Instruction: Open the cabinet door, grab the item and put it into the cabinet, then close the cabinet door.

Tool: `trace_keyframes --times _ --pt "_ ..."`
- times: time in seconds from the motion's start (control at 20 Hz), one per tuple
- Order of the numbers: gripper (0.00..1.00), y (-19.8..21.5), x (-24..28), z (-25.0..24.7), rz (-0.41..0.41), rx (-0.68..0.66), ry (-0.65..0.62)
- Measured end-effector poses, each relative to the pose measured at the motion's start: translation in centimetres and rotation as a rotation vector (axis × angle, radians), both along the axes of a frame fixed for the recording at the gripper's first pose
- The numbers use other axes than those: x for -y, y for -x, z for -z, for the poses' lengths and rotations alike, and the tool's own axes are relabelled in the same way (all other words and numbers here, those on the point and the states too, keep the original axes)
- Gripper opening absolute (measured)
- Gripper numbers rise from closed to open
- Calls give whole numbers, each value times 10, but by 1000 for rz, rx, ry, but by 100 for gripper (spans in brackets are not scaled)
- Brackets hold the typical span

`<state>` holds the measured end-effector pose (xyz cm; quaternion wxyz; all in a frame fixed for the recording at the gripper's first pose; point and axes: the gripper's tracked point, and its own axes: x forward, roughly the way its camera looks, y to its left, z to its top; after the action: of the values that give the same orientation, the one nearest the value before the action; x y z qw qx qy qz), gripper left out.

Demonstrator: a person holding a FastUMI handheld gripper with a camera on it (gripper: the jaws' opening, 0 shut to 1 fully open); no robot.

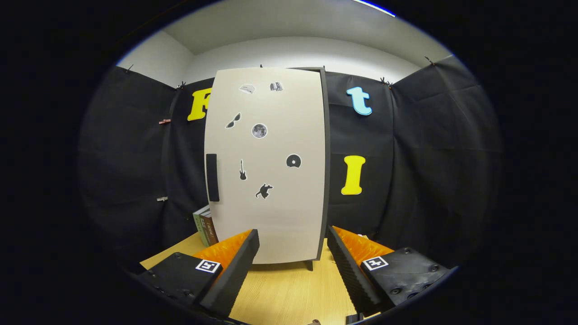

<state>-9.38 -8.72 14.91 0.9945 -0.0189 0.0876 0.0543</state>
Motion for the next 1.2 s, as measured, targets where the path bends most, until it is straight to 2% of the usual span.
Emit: trace_keyframes --times 0.65,1.2 --pt "98 -11 7 -4 37 15 38" --pt "98 -20 2 -1 38 16 45"
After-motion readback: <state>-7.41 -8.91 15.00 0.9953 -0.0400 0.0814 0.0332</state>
